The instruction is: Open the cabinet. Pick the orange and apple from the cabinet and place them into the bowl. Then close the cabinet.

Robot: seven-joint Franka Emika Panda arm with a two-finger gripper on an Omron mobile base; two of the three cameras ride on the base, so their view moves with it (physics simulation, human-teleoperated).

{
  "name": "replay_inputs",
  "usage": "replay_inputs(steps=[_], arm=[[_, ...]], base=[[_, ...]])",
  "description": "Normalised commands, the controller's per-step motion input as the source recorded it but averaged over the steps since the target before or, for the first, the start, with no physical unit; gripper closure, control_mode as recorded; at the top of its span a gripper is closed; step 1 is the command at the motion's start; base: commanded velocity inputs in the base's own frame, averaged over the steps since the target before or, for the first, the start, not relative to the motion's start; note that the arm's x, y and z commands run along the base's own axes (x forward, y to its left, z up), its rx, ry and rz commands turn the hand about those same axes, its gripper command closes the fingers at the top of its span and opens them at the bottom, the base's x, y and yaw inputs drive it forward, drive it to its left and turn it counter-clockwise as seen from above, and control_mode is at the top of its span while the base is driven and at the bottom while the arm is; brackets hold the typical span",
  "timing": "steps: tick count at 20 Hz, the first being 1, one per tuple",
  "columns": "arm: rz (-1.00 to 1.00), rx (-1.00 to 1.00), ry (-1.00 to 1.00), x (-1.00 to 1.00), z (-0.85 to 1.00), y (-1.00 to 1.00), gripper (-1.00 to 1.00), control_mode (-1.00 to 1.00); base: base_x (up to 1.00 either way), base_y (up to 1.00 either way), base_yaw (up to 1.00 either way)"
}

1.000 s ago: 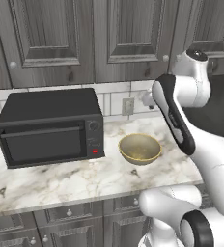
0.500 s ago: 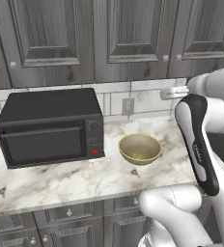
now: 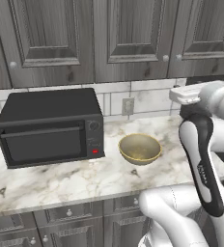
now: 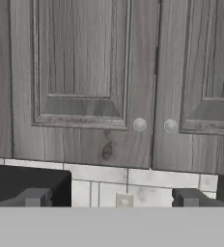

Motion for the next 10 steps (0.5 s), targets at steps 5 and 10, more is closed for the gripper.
replay_inputs(steps=[5, 10], arm=[[0.0, 0.0, -0.25, 0.0, 0.14, -0.03, -1.0, -1.0], [0.0, 0.0, -0.19, 0.0, 0.3, -0.02, -1.0, -1.0]], base=[[0.0, 0.0, 0.0], [0.0, 0.0, 0.0]])
